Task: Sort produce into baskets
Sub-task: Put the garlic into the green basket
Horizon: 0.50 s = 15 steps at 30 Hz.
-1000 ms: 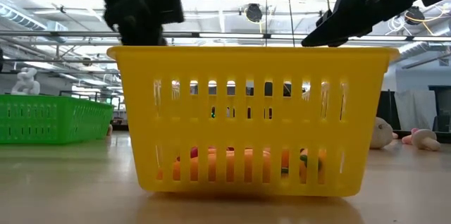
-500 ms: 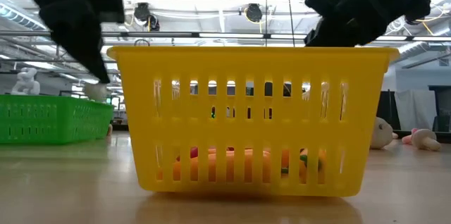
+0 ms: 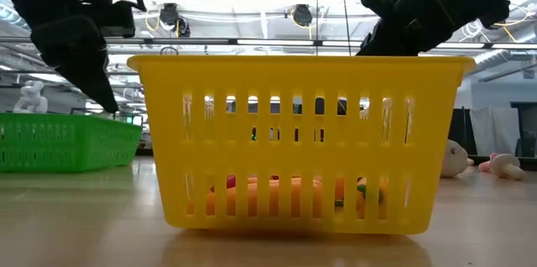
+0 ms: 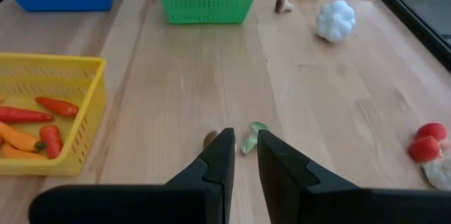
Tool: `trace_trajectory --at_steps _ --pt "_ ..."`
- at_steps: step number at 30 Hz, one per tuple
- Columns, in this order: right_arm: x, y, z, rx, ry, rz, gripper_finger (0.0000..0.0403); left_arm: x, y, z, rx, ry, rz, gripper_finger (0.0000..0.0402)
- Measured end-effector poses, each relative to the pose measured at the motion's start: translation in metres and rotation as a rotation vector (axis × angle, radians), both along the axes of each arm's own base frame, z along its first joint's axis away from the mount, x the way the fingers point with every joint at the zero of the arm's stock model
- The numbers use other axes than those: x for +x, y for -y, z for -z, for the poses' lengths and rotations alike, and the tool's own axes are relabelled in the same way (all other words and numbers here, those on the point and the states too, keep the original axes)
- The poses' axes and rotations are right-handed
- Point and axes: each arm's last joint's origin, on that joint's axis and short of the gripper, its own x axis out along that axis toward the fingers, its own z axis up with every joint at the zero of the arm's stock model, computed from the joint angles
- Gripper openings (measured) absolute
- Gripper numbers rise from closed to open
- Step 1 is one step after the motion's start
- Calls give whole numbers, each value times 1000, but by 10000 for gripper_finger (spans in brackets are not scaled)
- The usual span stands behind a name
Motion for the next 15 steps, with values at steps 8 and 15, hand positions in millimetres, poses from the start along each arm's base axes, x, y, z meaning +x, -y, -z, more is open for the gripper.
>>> trace_trajectory --at_steps 8,15 --pt "0 0 0 1 1 0 54 0 0 0 -6 -3 3 42" --pt "0 0 0 1 1 1 54 0 0 0 -6 -4 3 73"
